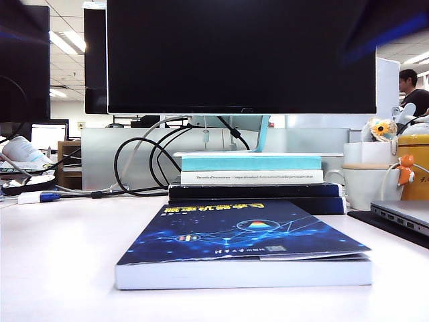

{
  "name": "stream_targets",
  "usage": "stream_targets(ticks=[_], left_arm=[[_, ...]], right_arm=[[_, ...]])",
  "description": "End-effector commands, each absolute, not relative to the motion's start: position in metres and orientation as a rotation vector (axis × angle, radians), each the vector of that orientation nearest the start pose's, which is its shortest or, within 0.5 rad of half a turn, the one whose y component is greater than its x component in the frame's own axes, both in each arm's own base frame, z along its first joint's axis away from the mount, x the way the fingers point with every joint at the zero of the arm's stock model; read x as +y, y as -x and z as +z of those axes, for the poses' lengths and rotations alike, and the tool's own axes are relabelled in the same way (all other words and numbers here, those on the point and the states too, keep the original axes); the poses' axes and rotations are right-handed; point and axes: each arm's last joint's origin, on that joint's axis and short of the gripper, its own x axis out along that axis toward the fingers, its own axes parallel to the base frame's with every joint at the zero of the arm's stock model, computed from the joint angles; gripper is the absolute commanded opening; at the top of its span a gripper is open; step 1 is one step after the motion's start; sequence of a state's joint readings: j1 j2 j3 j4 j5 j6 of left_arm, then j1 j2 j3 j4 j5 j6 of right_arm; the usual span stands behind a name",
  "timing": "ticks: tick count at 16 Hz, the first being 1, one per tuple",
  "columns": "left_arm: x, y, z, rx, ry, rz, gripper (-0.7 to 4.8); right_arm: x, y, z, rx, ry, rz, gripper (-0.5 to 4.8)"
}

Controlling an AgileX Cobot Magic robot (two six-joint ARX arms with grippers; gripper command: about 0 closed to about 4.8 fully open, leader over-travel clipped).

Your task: Close the book.

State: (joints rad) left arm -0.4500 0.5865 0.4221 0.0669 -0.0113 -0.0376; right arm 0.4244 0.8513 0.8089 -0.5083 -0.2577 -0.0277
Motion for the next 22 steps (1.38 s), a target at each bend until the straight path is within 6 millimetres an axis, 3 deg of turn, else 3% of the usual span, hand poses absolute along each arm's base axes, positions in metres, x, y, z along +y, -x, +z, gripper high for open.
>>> stream_targets(ticks=[1,3,6,10,13,15,18,22], left_arm=[[-0.046,-0.126,0.266,0.042,0.027,-0.39,-0.06],[-0.034,-0.12,0.264,0.015,0.036,-0.386,-0.06],[-0.014,-0.112,0.238,0.033,0.123,-0.312,-0.06],[-0.005,-0.108,0.222,0.031,0.129,-0.231,-0.06],[-0.004,-0.108,0.196,0.08,0.115,-0.183,-0.06],[-0.004,-0.108,0.178,0.085,0.116,-0.183,-0.06],[-0.004,-0.105,0.166,0.034,0.105,-0.184,-0.06],[-0.002,-0.102,0.166,0.019,0.062,-0.11,-0.06]], right_arm=[[0.067,-0.136,0.315,0.296,0.049,0.583,-0.01],[0.056,-0.12,0.307,0.188,0.033,0.49,-0.01],[0.044,-0.102,0.284,0.047,-0.02,0.357,-0.01],[0.038,-0.091,0.255,-0.035,-0.066,0.345,-0.01],[0.033,-0.082,0.226,-0.162,-0.127,0.296,-0.01],[0.033,-0.084,0.203,-0.159,-0.131,0.281,-0.01],[0.033,-0.089,0.183,-0.108,-0.117,0.234,-0.01],[0.026,-0.093,0.169,-0.031,-0.081,0.033,-0.01]])
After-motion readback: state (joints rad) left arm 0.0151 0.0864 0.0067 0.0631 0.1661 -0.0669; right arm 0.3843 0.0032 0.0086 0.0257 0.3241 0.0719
